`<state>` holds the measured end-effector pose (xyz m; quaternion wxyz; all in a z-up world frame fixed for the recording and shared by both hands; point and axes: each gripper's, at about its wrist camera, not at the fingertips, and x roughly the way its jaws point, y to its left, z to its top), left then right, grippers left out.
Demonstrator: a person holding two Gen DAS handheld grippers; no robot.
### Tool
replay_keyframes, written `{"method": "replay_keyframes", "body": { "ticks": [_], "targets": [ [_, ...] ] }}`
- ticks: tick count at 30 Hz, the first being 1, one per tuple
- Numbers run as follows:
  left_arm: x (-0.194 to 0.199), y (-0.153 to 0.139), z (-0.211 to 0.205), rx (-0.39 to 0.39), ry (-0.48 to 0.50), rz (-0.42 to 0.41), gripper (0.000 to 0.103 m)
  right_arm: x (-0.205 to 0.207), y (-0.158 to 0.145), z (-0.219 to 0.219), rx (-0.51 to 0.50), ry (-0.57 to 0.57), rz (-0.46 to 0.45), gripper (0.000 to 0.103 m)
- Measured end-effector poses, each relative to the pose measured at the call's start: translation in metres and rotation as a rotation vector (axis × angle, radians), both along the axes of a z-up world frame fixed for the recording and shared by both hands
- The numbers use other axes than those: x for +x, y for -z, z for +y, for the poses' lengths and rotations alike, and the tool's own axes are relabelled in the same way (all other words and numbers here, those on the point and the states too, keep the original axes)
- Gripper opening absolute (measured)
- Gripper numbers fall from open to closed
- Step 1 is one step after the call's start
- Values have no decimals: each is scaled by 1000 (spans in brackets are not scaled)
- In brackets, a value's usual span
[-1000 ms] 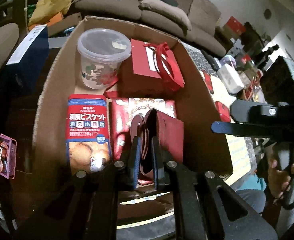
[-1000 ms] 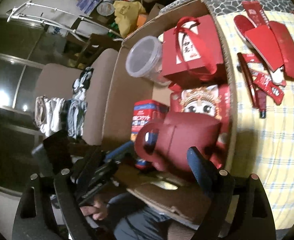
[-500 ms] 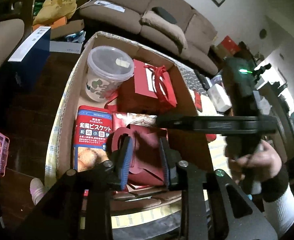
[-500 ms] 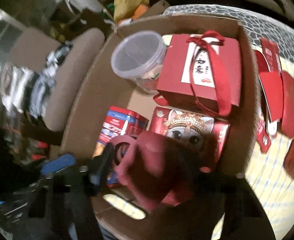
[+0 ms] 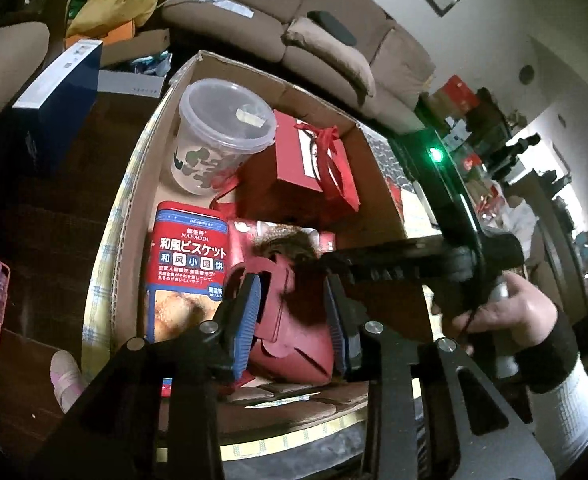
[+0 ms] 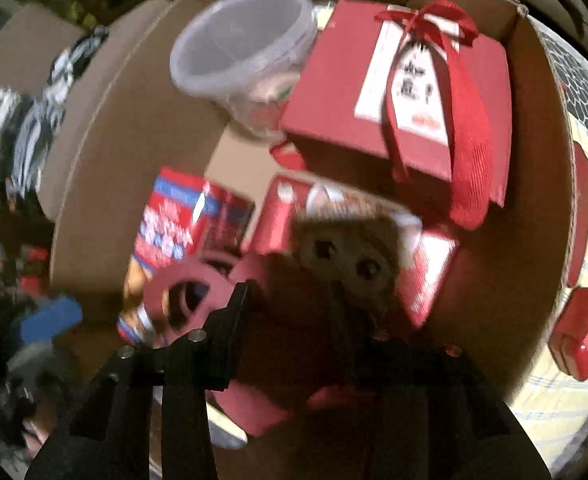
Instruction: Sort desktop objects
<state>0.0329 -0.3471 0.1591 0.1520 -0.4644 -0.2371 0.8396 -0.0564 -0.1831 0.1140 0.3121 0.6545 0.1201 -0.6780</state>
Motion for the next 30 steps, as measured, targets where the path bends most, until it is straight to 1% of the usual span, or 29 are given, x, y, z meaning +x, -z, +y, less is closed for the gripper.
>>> {"method": "replay_keyframes", "body": {
  "ticks": [6, 8, 9, 11, 15, 17, 18, 20, 21, 22, 25, 26, 28, 29, 30],
  "targets": [
    [-1, 2, 6, 10, 4, -6, 29, 26, -11, -2, 100, -97, 38, 42],
    [-1, 1, 10, 7, 6, -6, 29, 31, -14, 0, 107, -111, 46, 40],
    [0, 1, 10, 7, 5, -5, 29, 33, -17, 1, 110, -111, 68, 40],
    [0, -1, 12, 9, 5, -4, 30, 34, -18, 3, 106, -105, 72, 42],
    [1, -5, 13, -2, 5, 3, 36, 37, -24, 10, 83, -91, 79, 41],
    [1, -7, 14, -4, 4, 5, 36, 33, -23, 10, 103, -74, 97, 45],
    [1, -8, 14, -4, 3, 7, 36, 32, -22, 11, 118, -71, 108, 46],
    [0, -9, 14, -2, 1, 9, 36, 33, -20, 8, 127, -76, 112, 52],
    [0, -10, 15, -1, 1, 10, 36, 34, -20, 4, 133, -86, 112, 55],
    [0, -10, 15, -1, 1, 12, 36, 38, -18, 0, 154, -111, 120, 60],
    [1, -11, 15, 1, 1, 13, 36, 50, -10, -11, 237, -177, 153, 63],
    [1, -11, 15, 0, 1, 14, 36, 54, -8, -13, 248, -197, 151, 66],
    [1, -12, 14, -1, -1, 17, 36, 58, -7, -16, 238, -213, 124, 66],
    [2, -13, 14, 1, -2, 18, 36, 60, -5, -16, 204, -210, 62, 57],
    [1, -13, 13, 3, -3, 18, 36, 62, -2, -17, 185, -208, 18, 57]
  ]
}}
